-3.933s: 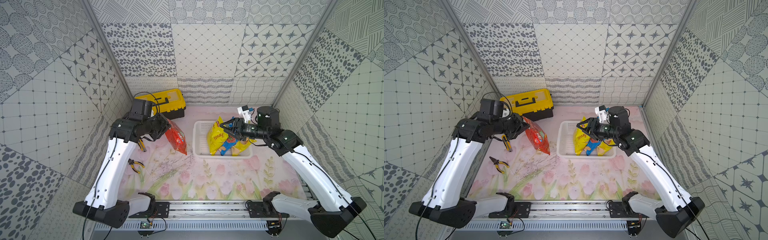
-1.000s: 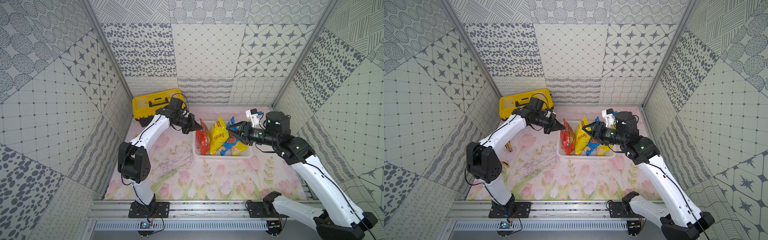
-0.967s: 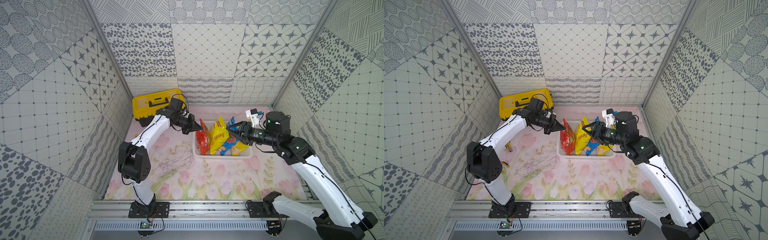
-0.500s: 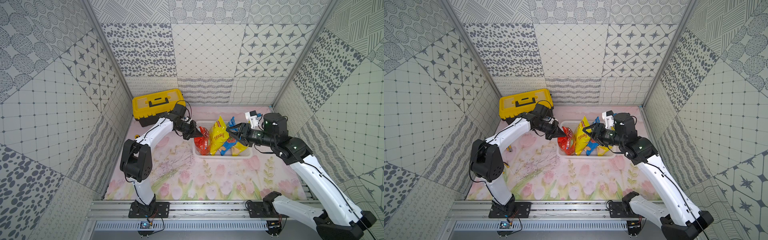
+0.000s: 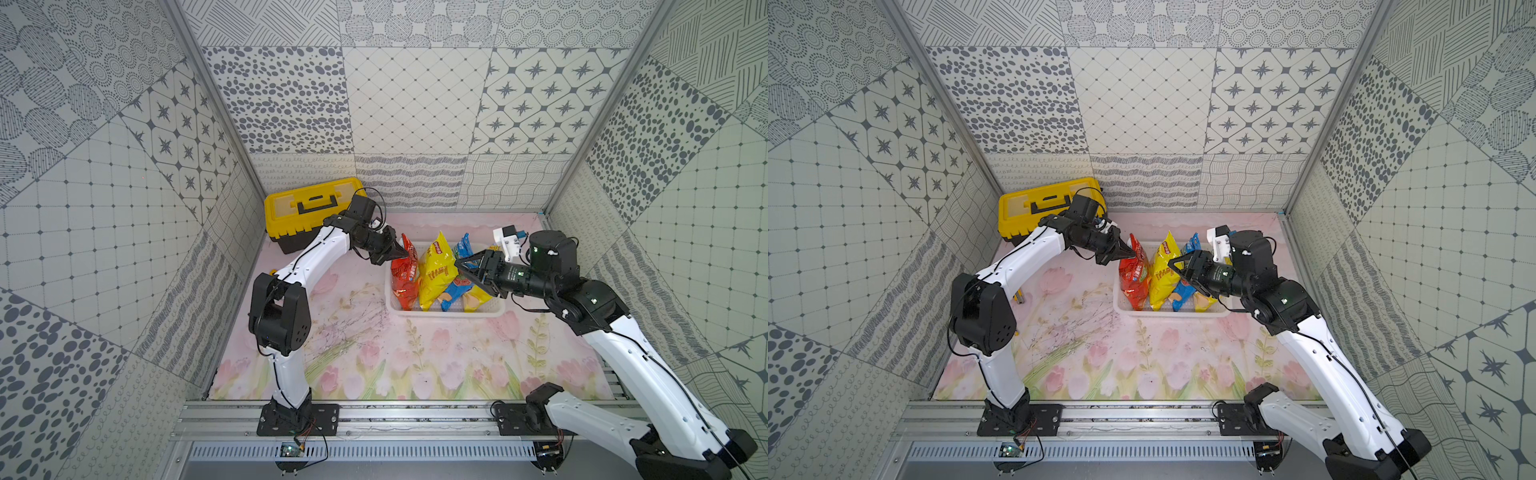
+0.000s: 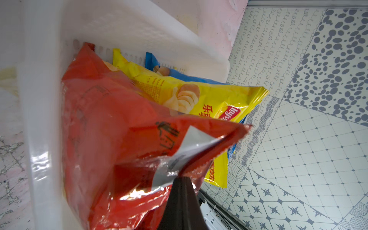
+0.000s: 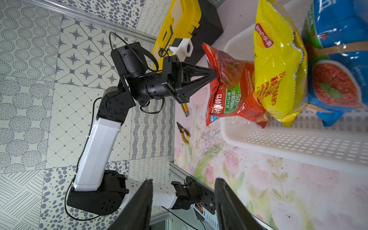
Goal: Put the potato chips into the basket
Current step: Place the potato chip in the basket.
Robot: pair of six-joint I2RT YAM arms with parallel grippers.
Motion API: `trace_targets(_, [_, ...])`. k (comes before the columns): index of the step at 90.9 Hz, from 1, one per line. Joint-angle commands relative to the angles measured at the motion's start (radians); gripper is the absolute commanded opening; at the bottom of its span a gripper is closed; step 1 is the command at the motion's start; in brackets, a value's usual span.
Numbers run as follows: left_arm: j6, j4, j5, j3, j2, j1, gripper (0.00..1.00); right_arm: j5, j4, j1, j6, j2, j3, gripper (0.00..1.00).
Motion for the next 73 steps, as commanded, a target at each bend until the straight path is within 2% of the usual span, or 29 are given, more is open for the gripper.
trace_targets(1, [-0.010,0.002,-0.025,0.024,0.024,-0.005,0.00,0.017,0.020,0.002,-0.014,-0.024,-0.004,0.54])
trace_targets(12, [-0.005,-0.001,-0.017,0.009,0.014,-0.005,0.00,0.017,0.019,0.001,-0.017,-0.026,-0.004,0.54])
trace_targets(18, [0.001,-0.002,-0.016,0.009,0.000,-0.005,0.07,0.016,0.019,-0.001,-0.024,-0.022,-0.002,0.54])
trace_targets(39, [0.013,-0.051,-0.050,0.106,-0.068,-0.003,0.62,-0.015,0.018,-0.046,-0.061,-0.002,0.024,0.60])
trace_targets(44, [0.020,-0.074,-0.069,0.140,-0.084,-0.004,0.90,-0.021,0.015,-0.063,-0.074,0.003,0.032,0.62])
trace_targets(46, [0.023,-0.085,-0.078,0.152,-0.090,-0.003,0.97,-0.025,0.015,-0.070,-0.081,0.006,0.036,0.62])
trace_targets(56, [0.045,-0.135,-0.108,0.198,-0.128,-0.002,0.99,-0.042,-0.007,-0.133,-0.130,0.013,0.059,0.66])
trace_targets(61, [0.061,-0.155,-0.126,0.211,-0.157,-0.002,0.99,-0.027,-0.039,-0.178,-0.161,0.013,0.074,0.75])
trace_targets(73, [0.128,-0.168,-0.205,0.190,-0.278,-0.002,0.99,0.109,-0.105,-0.255,-0.293,-0.009,0.100,0.89])
